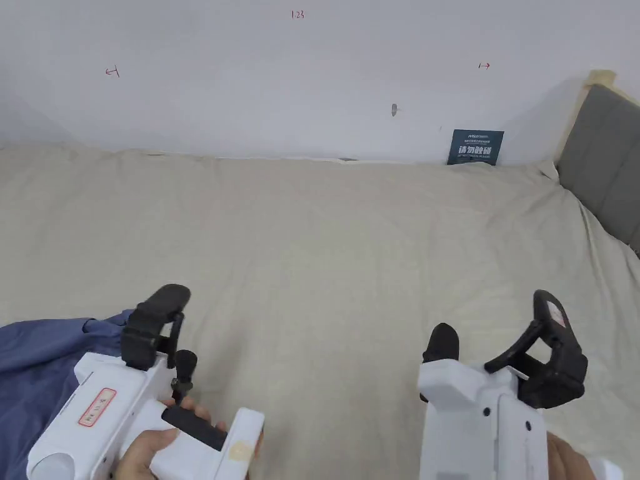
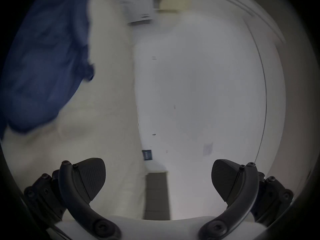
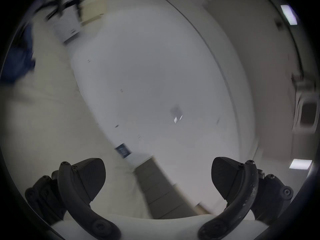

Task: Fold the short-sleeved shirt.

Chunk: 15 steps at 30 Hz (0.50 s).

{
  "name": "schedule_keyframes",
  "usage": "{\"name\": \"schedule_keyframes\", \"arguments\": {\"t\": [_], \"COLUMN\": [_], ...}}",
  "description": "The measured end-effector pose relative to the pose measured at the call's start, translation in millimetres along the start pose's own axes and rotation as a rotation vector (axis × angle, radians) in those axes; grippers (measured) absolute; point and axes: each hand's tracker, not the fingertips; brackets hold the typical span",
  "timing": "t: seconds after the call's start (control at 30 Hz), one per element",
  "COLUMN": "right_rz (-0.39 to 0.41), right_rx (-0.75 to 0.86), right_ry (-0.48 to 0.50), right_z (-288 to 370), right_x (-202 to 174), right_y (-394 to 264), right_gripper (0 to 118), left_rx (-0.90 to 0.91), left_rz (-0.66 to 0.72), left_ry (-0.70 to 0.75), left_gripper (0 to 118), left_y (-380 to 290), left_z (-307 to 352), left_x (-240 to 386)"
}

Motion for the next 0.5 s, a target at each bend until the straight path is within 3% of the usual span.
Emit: {"name": "schedule_keyframes", "arguments": {"t": [0.03, 0.1, 0.2, 0.3, 0.37, 0.43, 0.5], "right_rz": [0.019, -0.06, -0.353, -0.725, -0.906, -1.024, -1.073], "right_rx": [0.038, 0.013, -0.129, -0.267, -0.322, -0.351, -0.373], "right_ry": [-0.011, 0.013, 0.139, 0.287, 0.343, 0.366, 0.381], "right_z": [2, 1, -8, -19, -24, -24, -24], "right_x": [0, 7, 24, 41, 44, 45, 44], "right_y": [0, -2, -6, -20, -32, -41, -45], "right_gripper": [118, 118, 118, 118, 118, 118, 118], "left_rx": [0.009, 0.023, 0.045, 0.074, 0.103, 0.125, 0.161], "left_rz": [0.006, -0.115, -0.527, -1.061, -1.281, -1.427, -1.549], "left_ry": [0.044, 0.112, 0.151, 0.202, 0.232, 0.249, 0.22], "left_gripper": [118, 118, 118, 118, 118, 118, 118], "left_y": [2, 5, -14, -49, -67, -79, -90], "left_z": [0, -2, 2, 3, 2, 0, 2], "left_x": [0, 8, 37, 59, 62, 58, 52]}}
